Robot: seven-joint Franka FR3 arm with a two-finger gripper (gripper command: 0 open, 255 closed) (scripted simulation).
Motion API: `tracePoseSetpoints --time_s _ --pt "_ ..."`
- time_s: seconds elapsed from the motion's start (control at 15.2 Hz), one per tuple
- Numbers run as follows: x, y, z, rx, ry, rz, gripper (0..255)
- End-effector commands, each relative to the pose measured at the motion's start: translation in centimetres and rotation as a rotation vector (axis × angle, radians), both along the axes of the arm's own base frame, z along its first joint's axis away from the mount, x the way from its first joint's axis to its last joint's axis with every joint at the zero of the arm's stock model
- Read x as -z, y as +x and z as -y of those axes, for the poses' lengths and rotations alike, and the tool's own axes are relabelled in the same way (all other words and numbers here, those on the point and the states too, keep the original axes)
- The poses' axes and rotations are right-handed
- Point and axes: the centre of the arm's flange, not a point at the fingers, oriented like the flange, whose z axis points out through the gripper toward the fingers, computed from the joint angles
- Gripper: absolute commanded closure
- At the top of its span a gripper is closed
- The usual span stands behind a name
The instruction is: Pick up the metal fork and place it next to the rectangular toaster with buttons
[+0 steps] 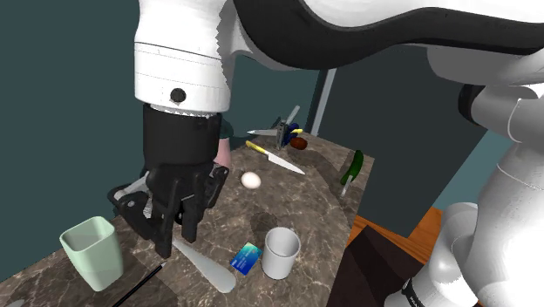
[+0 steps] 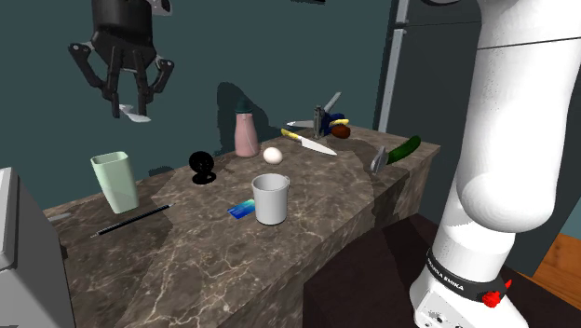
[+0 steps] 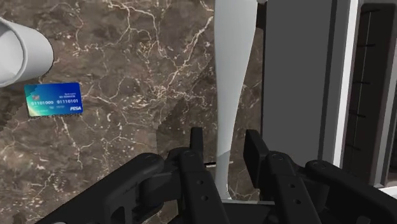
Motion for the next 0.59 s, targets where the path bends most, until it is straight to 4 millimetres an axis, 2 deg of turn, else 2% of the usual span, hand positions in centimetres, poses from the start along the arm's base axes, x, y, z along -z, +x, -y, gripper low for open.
tracePoseSetpoints --time_s 0.0,0.53 --pt "0.8 -0.1 -0.5 0.002 0.001 0.0 255" --pt "5.1 -0.1 -0.5 0.002 0.001 0.0 255"
